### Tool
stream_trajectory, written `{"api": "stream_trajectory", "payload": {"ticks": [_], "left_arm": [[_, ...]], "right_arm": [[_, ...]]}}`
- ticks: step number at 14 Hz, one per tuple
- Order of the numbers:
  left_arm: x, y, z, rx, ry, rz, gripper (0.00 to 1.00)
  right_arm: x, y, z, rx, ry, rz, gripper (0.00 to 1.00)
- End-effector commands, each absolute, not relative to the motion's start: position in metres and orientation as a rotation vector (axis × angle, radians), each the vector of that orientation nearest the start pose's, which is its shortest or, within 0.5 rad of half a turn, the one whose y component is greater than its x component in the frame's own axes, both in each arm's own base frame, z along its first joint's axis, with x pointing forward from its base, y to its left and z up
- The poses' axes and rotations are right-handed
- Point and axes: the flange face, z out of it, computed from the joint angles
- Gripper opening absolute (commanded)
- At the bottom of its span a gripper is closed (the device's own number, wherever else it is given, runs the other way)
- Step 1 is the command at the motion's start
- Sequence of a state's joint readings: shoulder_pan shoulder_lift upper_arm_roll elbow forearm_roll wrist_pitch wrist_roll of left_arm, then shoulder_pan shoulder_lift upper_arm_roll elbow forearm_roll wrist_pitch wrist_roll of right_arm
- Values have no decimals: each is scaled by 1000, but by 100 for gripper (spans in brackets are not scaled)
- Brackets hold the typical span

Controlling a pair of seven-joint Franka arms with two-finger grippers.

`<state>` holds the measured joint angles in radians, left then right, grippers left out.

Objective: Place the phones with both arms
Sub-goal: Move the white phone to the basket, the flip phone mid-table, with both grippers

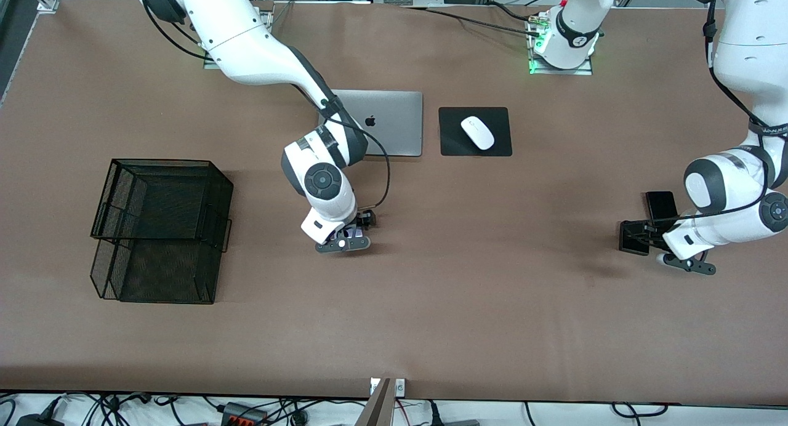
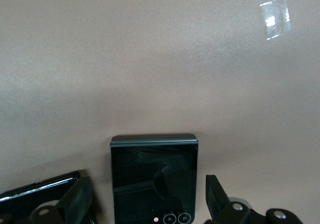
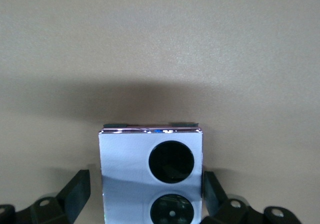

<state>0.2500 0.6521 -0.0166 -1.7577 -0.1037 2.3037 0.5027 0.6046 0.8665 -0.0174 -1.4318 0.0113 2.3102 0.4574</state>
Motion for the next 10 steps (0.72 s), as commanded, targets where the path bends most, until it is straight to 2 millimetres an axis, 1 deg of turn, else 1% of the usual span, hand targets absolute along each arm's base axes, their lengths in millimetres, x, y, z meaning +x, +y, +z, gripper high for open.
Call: {"api": "stream_trajectory", "payload": {"ticks": [1,4,5,7,8,9,10], "left_arm": [[631,143,181,-3253,330,114,100],[630,140,174,-3255,337,131,100],[629,141,171,-3255,354,135,100],[629,141,169,-3254,367,136,100],[628,141,168,-3255,367,139,100],[628,141,165,-3256,367,140,100],[628,141,165,-3254,366,133,100]], "right_arm": [[607,410,170,-3114,-192,-70,100],[607,411,169,-3111,-199,-76,100],[608,410,170,-3113,-204,-78,88],[609,409,172,-3113,-209,-76,48],[610,408,174,-3114,-212,-80,45],[611,407,176,-3114,-209,-82,34],[612,407,181,-3112,-201,-88,31]]}}
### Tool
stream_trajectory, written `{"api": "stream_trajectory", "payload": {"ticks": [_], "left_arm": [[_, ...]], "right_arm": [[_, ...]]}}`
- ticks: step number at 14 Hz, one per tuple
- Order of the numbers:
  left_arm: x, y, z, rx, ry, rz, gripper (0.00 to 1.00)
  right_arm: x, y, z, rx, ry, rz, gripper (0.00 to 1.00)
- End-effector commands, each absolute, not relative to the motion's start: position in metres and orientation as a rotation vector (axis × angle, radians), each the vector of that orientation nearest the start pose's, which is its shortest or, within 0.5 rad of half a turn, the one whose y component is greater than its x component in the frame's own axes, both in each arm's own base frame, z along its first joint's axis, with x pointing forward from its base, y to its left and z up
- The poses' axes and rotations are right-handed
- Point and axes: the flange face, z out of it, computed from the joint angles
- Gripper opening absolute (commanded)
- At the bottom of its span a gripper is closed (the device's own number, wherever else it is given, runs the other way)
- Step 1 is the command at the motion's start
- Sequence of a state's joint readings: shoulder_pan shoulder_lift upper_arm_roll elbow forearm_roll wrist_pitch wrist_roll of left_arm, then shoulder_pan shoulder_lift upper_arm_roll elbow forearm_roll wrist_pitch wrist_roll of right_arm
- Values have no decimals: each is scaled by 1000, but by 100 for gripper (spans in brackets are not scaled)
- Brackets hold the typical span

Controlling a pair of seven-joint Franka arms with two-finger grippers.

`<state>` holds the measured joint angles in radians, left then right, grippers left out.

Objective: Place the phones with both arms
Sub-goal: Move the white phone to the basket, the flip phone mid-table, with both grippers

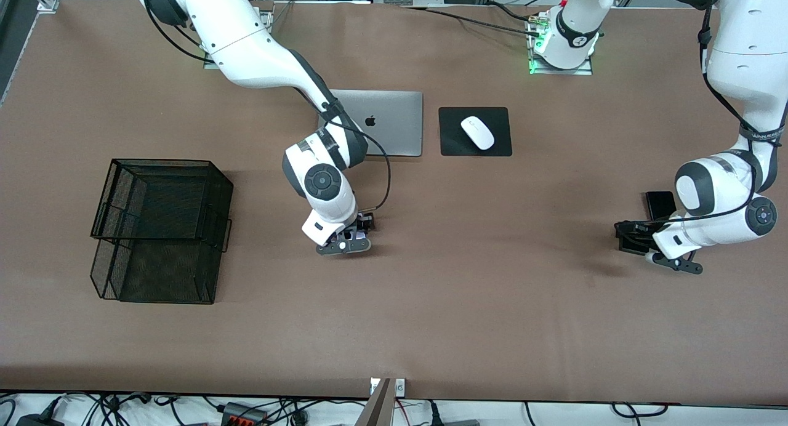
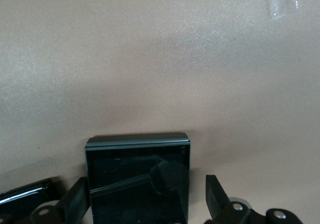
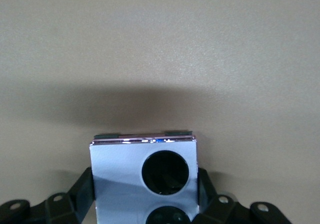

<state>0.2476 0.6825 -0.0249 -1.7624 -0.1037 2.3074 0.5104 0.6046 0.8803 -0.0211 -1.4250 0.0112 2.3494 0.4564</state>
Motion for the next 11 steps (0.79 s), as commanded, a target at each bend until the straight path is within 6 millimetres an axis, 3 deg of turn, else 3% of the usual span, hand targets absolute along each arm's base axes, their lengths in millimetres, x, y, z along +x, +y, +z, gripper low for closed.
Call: {"api": "stream_trajectory", "payload": {"ticks": [1,3,4,6,7,11], "left_arm": [[629,141,165,-3253,366,129,100],[628,141,162,-3253,375,133,100],[628,140,161,-3253,378,135,100],[628,140,160,-3254,380,138,94],[628,140,160,-3252,382,138,88],[628,140,160,-3246,448,131,55]], "right_arm": [[616,406,196,-3105,-191,-106,29],[623,397,223,-3126,-171,-81,29],[638,393,260,-3124,-150,-105,29],[655,367,299,-3185,-110,-59,29],[664,339,328,-3204,-70,-65,29],[676,214,359,-3225,-98,163,29]]}}
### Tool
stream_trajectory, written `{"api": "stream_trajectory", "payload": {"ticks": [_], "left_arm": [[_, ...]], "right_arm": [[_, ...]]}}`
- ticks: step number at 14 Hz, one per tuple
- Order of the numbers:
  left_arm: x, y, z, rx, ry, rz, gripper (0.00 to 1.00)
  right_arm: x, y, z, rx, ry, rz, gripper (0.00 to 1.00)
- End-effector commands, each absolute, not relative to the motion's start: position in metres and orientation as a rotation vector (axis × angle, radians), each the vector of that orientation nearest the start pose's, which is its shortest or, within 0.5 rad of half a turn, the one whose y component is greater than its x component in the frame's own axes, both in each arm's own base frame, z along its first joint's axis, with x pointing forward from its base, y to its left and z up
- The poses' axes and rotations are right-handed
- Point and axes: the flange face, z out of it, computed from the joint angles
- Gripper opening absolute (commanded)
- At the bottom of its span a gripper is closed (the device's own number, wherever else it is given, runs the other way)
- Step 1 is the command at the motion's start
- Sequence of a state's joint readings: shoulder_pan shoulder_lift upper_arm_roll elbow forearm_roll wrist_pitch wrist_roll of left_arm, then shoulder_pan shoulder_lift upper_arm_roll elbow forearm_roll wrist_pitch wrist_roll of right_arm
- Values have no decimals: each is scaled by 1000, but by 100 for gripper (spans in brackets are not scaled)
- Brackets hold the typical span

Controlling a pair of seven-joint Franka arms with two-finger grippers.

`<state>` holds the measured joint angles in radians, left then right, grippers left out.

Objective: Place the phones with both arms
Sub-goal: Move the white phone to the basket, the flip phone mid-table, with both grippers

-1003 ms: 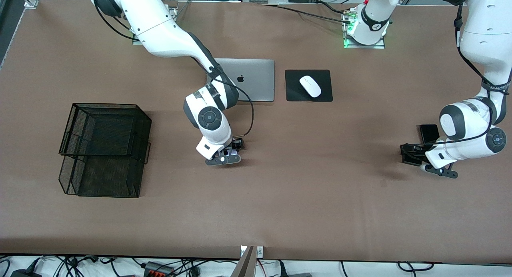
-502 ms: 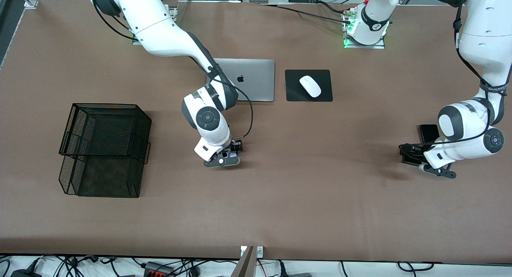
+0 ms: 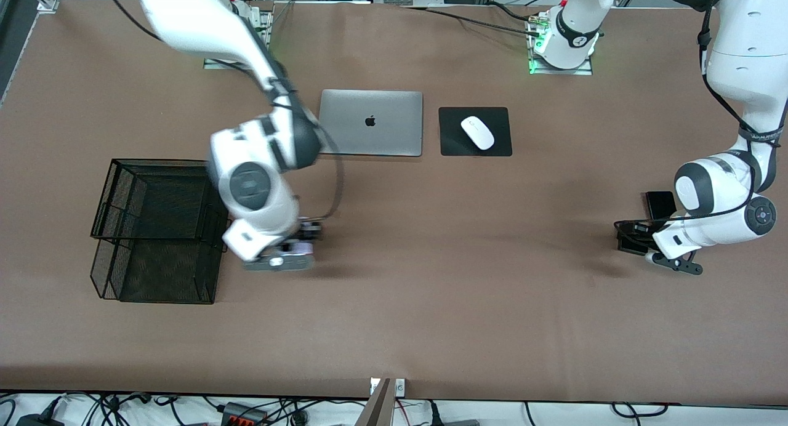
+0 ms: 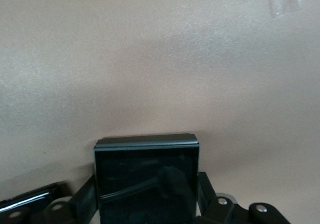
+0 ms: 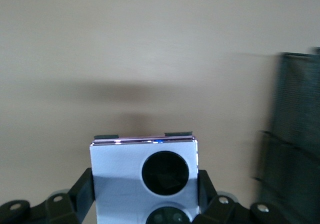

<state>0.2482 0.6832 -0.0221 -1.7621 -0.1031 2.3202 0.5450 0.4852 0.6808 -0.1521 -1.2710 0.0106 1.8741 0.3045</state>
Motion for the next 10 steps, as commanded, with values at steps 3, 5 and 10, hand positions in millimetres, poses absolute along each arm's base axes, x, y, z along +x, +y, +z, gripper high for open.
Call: {"api": "stream_trajectory", "payload": {"ticks": [3,5,10], "left_arm": [[628,136,161,-3252,433,138,38],[632,123,170,-3264,404,148,35],[643,4,226,-3362,184,311,33]], "right_arm": [[658,140,368,-3207,-107,260,30],[645,104,367,-3197,-32,306,30],[643,41,359,-3174,62,336,31]]}}
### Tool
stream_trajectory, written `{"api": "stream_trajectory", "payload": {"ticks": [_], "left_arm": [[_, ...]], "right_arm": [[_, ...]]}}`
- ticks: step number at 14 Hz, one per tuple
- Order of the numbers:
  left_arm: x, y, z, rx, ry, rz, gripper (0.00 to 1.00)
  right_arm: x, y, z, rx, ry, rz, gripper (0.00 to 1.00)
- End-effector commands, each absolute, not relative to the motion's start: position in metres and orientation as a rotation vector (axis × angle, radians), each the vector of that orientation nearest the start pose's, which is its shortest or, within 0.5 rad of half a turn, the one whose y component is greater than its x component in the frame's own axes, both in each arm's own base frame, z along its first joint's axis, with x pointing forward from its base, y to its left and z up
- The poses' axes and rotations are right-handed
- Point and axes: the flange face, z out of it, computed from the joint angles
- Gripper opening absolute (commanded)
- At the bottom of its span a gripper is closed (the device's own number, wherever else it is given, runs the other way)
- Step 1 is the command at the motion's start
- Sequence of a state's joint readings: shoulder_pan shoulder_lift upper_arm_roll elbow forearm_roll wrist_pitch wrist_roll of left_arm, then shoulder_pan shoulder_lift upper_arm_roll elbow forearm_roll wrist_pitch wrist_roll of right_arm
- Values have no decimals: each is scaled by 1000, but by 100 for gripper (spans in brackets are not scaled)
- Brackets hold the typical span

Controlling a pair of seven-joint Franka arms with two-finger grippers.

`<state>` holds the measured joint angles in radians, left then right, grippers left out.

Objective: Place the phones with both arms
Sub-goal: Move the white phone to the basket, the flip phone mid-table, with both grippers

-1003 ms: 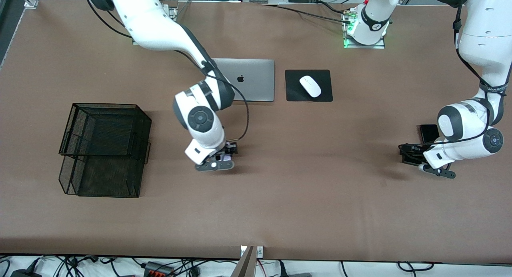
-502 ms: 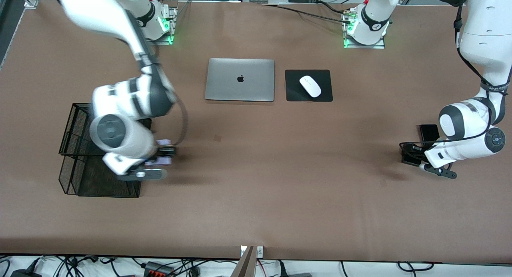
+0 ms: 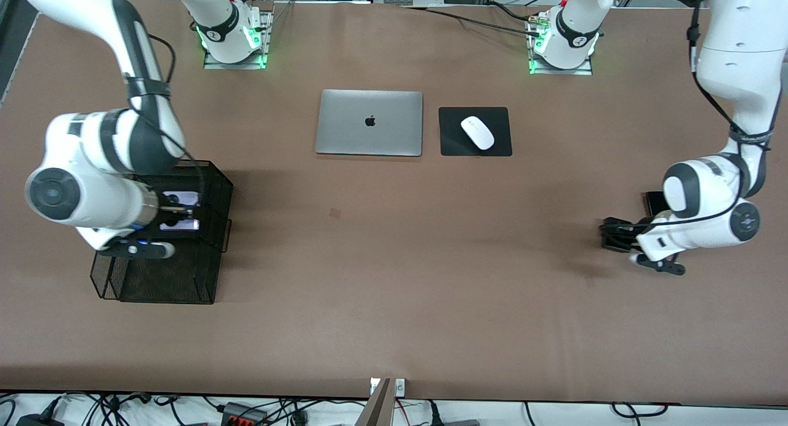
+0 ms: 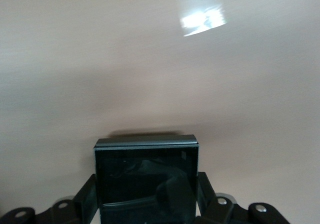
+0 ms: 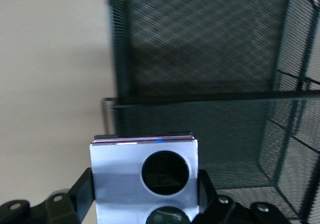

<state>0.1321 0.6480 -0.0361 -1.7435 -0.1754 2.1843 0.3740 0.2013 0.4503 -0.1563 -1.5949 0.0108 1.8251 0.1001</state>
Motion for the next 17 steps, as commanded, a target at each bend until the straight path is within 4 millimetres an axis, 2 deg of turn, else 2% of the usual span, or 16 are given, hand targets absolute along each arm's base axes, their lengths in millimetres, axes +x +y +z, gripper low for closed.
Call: {"api": "stream_trajectory", "payload": {"ticks": [1,3,5,7,9,11,12,13,14,15,17], "left_arm": [[650,-37,240,-3396,130,350,33],[663,-108,272,-3427,-60,386,33],[666,-176,283,-3441,-216,431,33],[667,-251,288,-3482,-362,485,33],[667,-315,290,-3464,-688,536,33],[671,-373,292,-3437,-990,562,33],[672,-389,290,-3417,-1072,536,33],[668,-408,288,-3417,-1150,556,33],[667,-418,287,-3413,-1279,588,33],[668,-425,287,-3405,-1443,587,33],[669,-438,281,-3296,-1799,603,34]], "right_arm": [[641,40,355,-3173,65,351,31],[637,34,348,-3170,100,380,31],[634,30,343,-3166,111,404,31],[631,23,335,-3163,129,419,32],[632,20,331,-3164,136,414,33],[635,20,322,-3168,138,397,33],[636,19,318,-3167,141,392,34],[637,19,311,-3169,143,397,47],[638,19,308,-3170,160,399,71],[638,19,307,-3171,179,396,100],[640,22,318,-3173,178,379,100]]}}
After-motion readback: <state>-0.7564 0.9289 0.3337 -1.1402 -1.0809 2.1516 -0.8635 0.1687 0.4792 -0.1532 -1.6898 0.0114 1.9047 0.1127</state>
